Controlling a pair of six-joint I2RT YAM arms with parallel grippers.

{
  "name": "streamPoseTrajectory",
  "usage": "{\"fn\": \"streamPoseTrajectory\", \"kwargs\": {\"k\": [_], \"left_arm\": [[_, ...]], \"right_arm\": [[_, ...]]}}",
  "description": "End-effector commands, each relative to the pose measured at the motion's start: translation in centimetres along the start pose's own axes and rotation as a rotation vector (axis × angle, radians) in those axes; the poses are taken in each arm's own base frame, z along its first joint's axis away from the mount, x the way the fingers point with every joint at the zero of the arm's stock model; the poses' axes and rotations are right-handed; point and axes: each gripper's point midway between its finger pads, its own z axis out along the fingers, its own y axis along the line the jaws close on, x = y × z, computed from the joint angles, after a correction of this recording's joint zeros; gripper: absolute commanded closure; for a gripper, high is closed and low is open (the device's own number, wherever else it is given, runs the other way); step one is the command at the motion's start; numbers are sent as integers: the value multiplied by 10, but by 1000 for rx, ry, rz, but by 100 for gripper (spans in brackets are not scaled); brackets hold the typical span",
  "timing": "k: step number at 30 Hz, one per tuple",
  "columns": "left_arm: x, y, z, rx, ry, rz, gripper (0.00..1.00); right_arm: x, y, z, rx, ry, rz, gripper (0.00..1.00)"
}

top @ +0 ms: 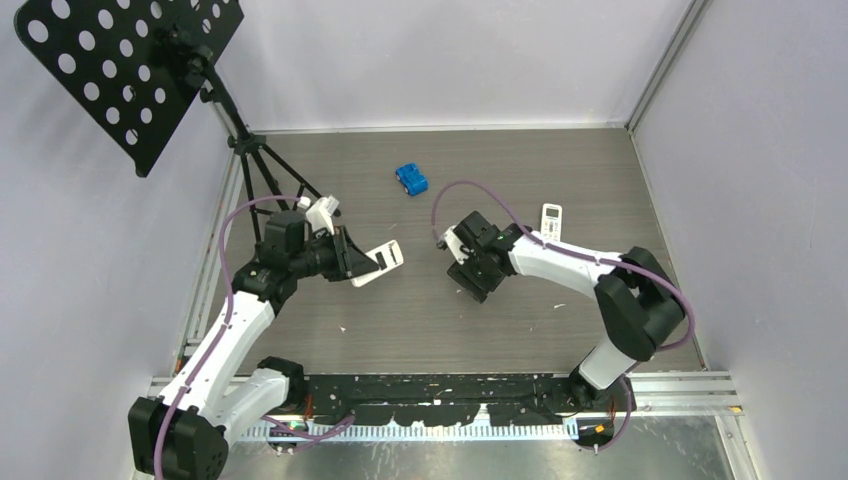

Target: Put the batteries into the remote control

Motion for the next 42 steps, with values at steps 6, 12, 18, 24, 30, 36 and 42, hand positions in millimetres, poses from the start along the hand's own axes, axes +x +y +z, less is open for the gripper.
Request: {"fn": "streamPoseTrajectory", "kwargs": {"k": [6, 12, 18, 24, 30, 36, 42], "left_arm": [[-17, -14, -6, 30, -33, 47, 100], [-17, -13, -5, 29, -31, 49, 100], [-16, -13, -4, 29, -26, 46, 100], [-15, -12, -4, 30, -20, 45, 100], [-13, -12, -3, 33, -14, 42, 100], [-14, -13, -1, 44, -12, 36, 100], [-12, -13, -1, 47, -7, 34, 100]], "right_arm": [[-11, 1, 21, -40, 1, -218, 42], [-14, -3, 34, -8, -2, -254, 42], [-15, -1, 44, -18, 4, -262, 44], [-9, 12, 44, -106, 41, -263, 57], [-7, 10, 36, -79, 63, -194, 79], [-6, 5, 36, -29, 91, -64, 73], [13, 7, 39, -34, 163, -47, 63]]}}
